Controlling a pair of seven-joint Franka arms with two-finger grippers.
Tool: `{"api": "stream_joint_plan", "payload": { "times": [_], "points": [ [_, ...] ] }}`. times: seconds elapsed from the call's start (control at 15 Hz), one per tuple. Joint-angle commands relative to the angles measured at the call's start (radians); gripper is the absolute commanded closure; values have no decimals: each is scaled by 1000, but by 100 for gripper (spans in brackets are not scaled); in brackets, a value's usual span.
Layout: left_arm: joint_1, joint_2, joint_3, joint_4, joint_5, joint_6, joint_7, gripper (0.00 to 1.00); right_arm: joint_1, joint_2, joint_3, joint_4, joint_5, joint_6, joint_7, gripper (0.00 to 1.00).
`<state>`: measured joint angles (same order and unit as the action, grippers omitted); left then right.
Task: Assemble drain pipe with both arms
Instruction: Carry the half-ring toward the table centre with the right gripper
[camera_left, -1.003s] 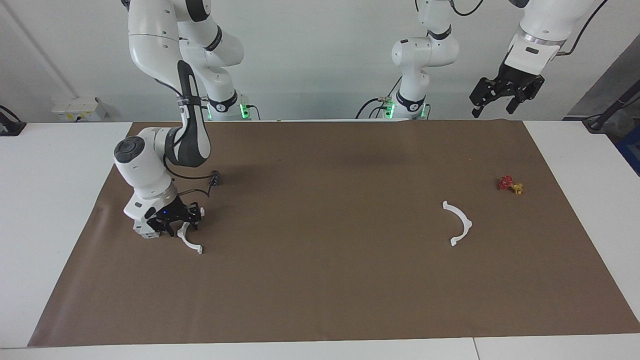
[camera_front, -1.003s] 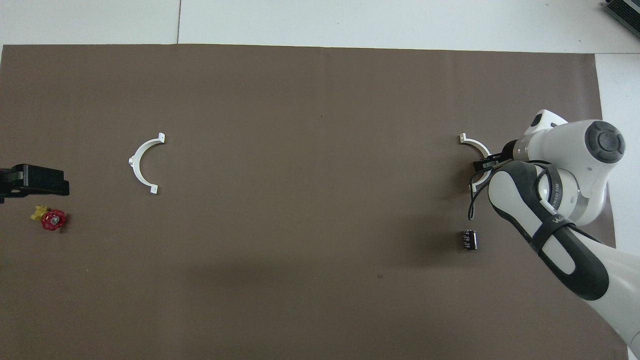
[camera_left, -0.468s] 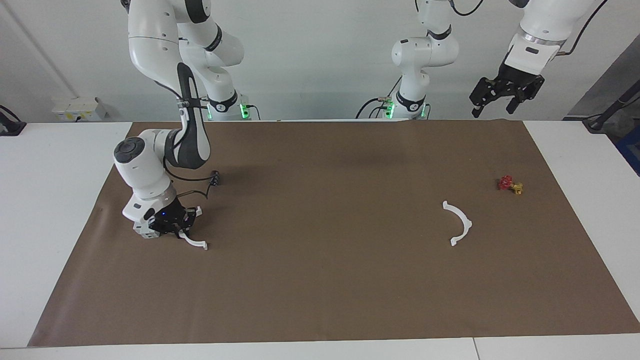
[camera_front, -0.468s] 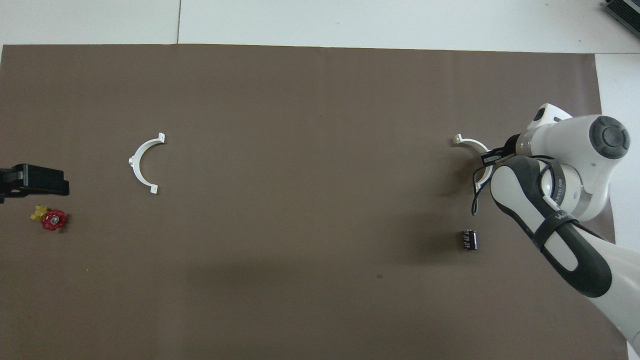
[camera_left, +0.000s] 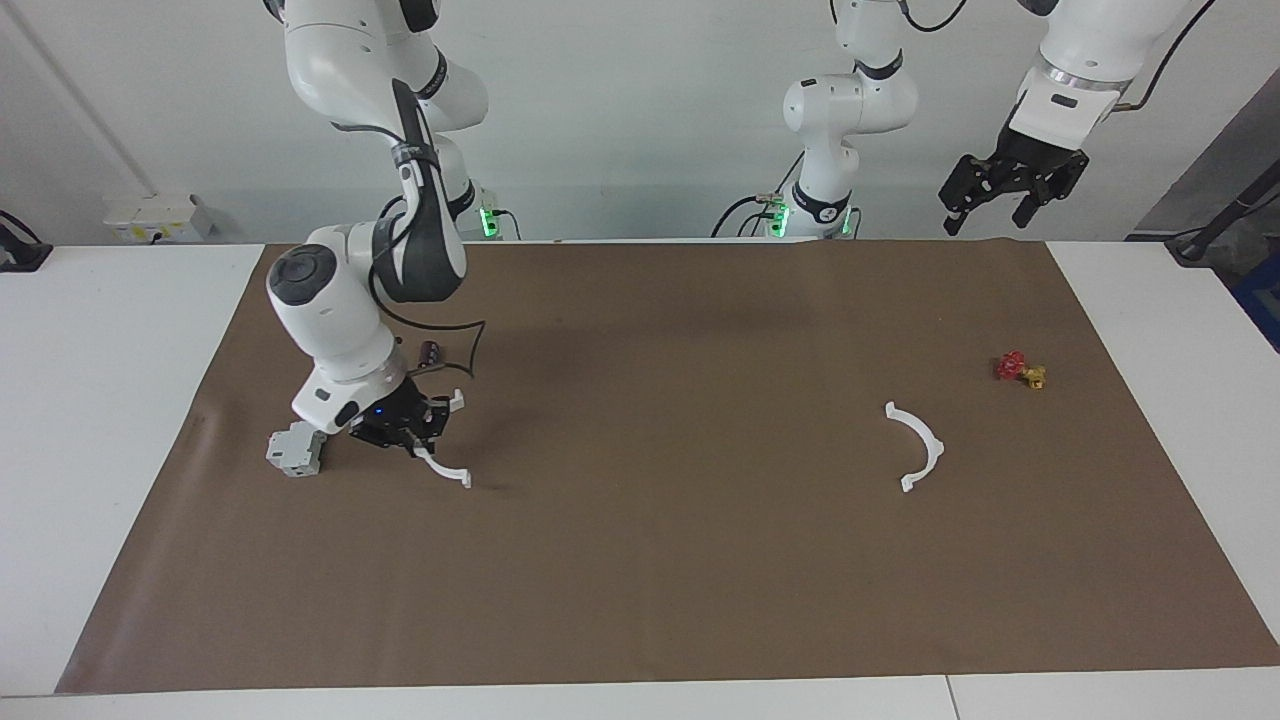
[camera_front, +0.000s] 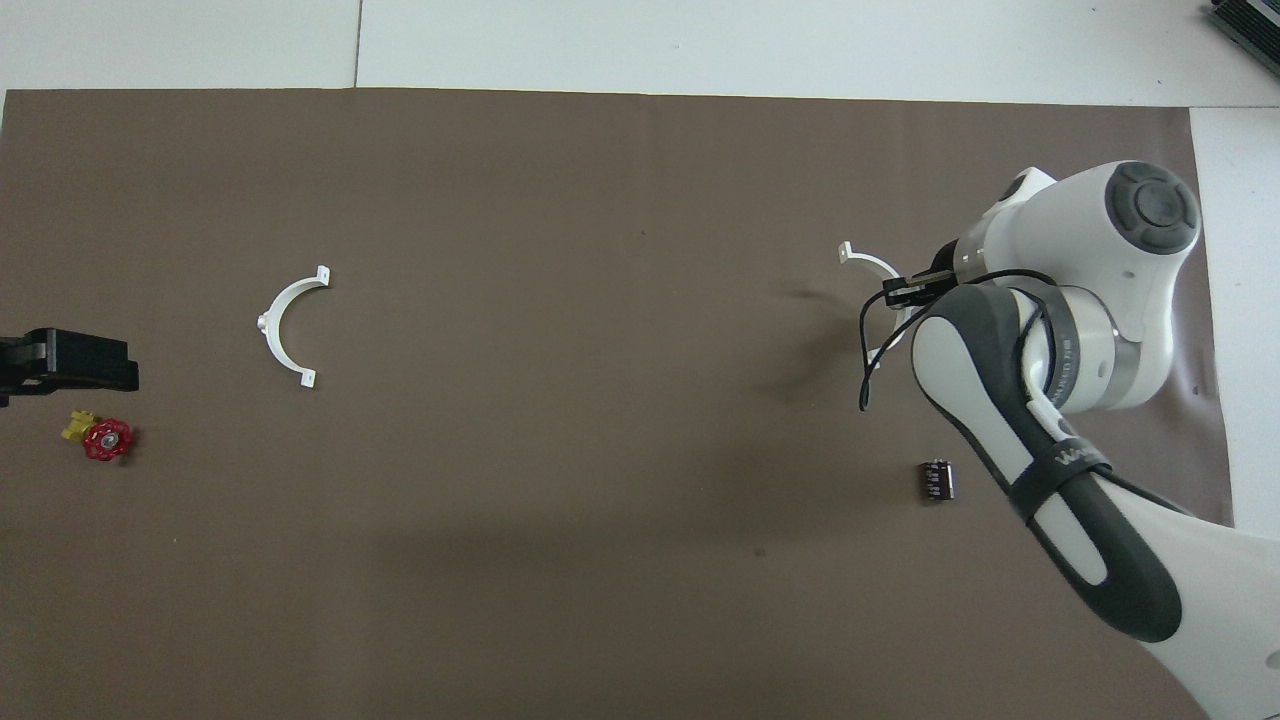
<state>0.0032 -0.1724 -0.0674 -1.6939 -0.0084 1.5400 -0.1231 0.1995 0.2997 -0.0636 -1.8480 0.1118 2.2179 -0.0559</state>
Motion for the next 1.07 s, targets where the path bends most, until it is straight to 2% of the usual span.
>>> {"api": "stream_joint_plan", "payload": {
  "times": [0.0,0.2,0.47,0.8,1.0],
  "points": [
    [-11,-7,9,0,-13,6,7,0,102,-1,-1,9,-32,-15,216,100],
    [-11,-7,9,-1,-13,8,7,0,217,9,-1,4,-34,12,420,100],
    [-11,-9,9,-6,-13,8,8,0,325,44,-1,-7,-66,49,504,100],
    [-11,-9,9,-6,-13,8,8,0,396,110,-1,-7,-84,153,660,100],
    [-9,-9,9,-6,-13,8,8,0,417,128,-1,-7,-84,184,685,100]
  ]
}}
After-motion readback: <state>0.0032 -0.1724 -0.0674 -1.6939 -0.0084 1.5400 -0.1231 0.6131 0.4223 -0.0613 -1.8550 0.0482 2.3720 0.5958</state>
